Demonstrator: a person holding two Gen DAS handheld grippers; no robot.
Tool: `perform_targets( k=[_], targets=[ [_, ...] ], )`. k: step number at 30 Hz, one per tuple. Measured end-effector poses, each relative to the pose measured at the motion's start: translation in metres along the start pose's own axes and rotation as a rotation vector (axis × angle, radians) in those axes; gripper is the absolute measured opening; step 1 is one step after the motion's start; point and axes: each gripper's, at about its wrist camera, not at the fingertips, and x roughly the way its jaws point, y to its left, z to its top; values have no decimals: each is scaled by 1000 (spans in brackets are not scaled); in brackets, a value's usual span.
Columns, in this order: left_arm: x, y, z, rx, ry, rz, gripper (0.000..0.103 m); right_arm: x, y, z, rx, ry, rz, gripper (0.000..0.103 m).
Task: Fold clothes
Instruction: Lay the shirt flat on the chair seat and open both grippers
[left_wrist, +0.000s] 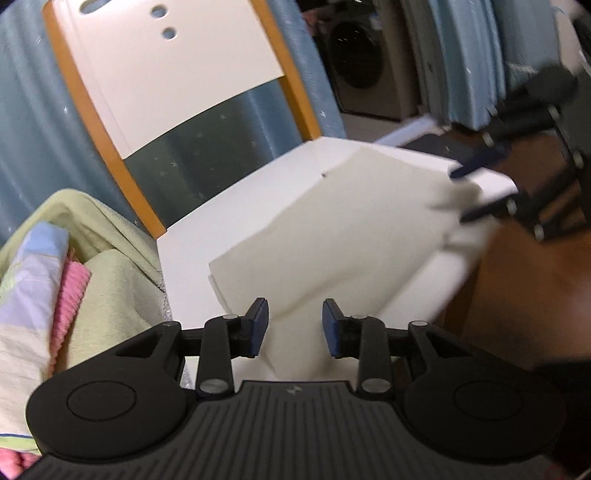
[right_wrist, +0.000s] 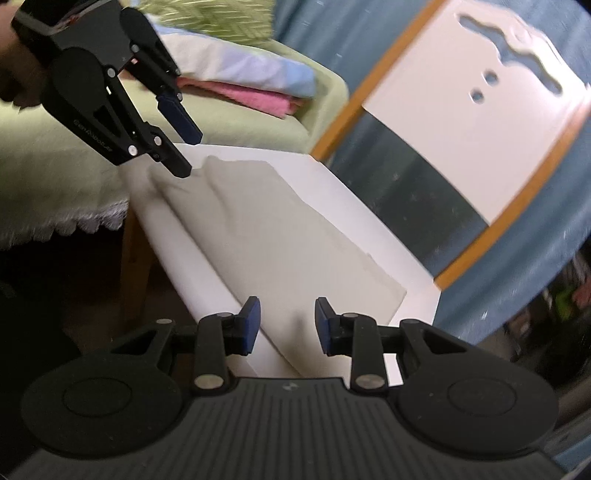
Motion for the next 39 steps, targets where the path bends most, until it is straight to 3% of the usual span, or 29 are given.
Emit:
perform_targets(
  k=[4,8,14,18,22,26,33,39],
  targets=[
    [30,8,11,-101,29,-62,39,19,-10,-5,55,16,-20,26],
    [49,24,4,-138,70,-14,41,30,-19,-12,99,26,-7,26],
    [45,49,-12,-154,77,67,42,27,-33,-21,132,19,2,26],
    [30,39,-9,-181,13,30,38,18,-42,-15,209,-39,-1,27],
    [35,13,-2,-146,-6,-33,39,27,-43,-7,275,-50,24,26],
    [43,11,-14,-88,2,-6,42,47,-46,-15,313,26,43,27],
    [29,28,-24,-107,32,54,41,31,-53,-33,390,26,42,28],
    [5,-7,-30,-91,-9,-9,41,22,-55,-49,466,37,26,28]
  ],
)
